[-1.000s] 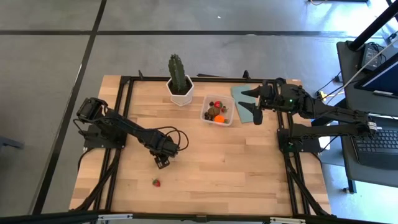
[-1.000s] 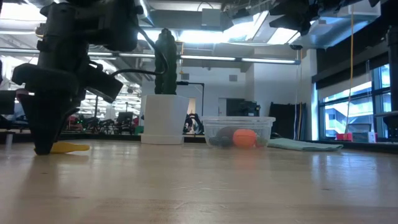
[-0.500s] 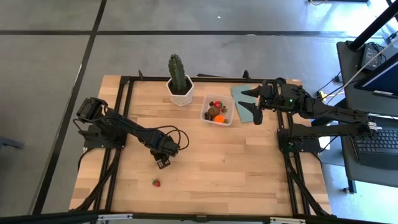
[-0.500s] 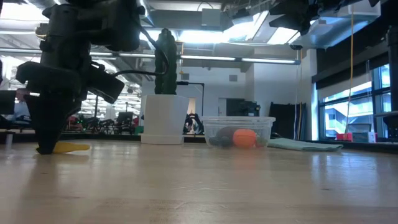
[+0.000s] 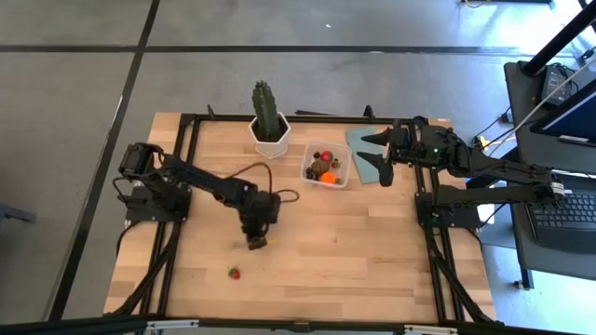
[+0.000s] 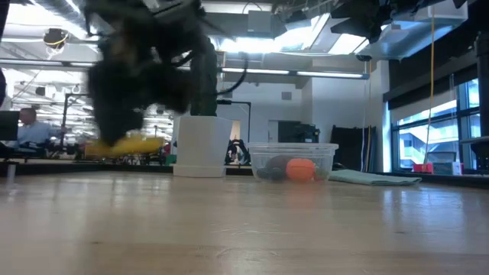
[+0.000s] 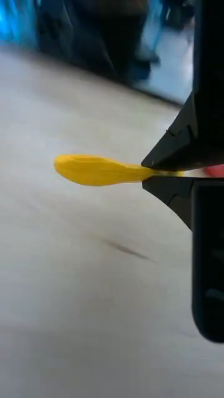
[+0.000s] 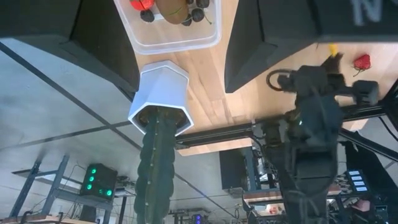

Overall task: Pick and placing Produce into tupperware
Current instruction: Put the corn into the transparent bin

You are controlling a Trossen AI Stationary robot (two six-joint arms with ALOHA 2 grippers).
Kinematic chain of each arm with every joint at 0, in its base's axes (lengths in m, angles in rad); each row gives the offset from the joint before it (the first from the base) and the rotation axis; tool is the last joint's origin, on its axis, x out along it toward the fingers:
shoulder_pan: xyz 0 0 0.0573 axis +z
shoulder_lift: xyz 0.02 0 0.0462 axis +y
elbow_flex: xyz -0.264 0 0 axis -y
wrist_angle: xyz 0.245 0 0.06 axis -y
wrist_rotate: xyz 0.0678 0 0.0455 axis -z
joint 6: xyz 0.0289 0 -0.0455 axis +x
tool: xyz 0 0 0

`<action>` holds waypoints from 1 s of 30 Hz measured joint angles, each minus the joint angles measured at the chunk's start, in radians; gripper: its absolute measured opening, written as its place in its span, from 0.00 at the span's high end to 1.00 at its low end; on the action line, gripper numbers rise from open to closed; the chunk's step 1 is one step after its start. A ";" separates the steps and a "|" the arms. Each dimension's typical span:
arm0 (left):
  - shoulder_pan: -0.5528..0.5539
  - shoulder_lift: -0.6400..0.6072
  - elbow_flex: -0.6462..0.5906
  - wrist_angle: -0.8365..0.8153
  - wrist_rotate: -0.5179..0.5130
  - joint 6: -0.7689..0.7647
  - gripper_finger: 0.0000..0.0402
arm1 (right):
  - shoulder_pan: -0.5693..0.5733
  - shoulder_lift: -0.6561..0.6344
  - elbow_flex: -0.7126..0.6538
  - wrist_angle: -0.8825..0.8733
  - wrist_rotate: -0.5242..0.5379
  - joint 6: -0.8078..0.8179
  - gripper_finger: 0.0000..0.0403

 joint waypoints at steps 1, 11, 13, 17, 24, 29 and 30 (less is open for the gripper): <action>0.019 0.000 0.000 0.071 0.020 0.006 0.99 | 0.000 0.000 0.000 0.000 0.000 0.000 0.41; 0.229 -0.002 0.004 0.804 -0.264 0.018 0.99 | 0.000 0.000 0.000 0.000 0.008 -0.075 0.41; 0.261 -0.002 0.027 0.836 -0.358 0.061 0.98 | 0.000 0.000 0.000 0.000 0.022 -0.078 0.41; 0.297 -0.002 0.136 0.724 -0.451 0.186 0.99 | 0.000 0.000 0.000 0.000 0.061 -0.081 0.41; 0.336 0.097 0.459 0.268 -0.534 0.305 0.99 | 0.001 0.000 0.000 -0.001 0.066 -0.100 0.41; 0.363 0.216 0.649 0.038 -0.539 0.328 0.98 | 0.000 0.000 0.000 -0.003 0.066 -0.101 0.41; 0.366 0.237 0.674 0.007 -0.538 0.328 0.98 | 0.000 0.000 0.000 -0.004 0.066 -0.102 0.41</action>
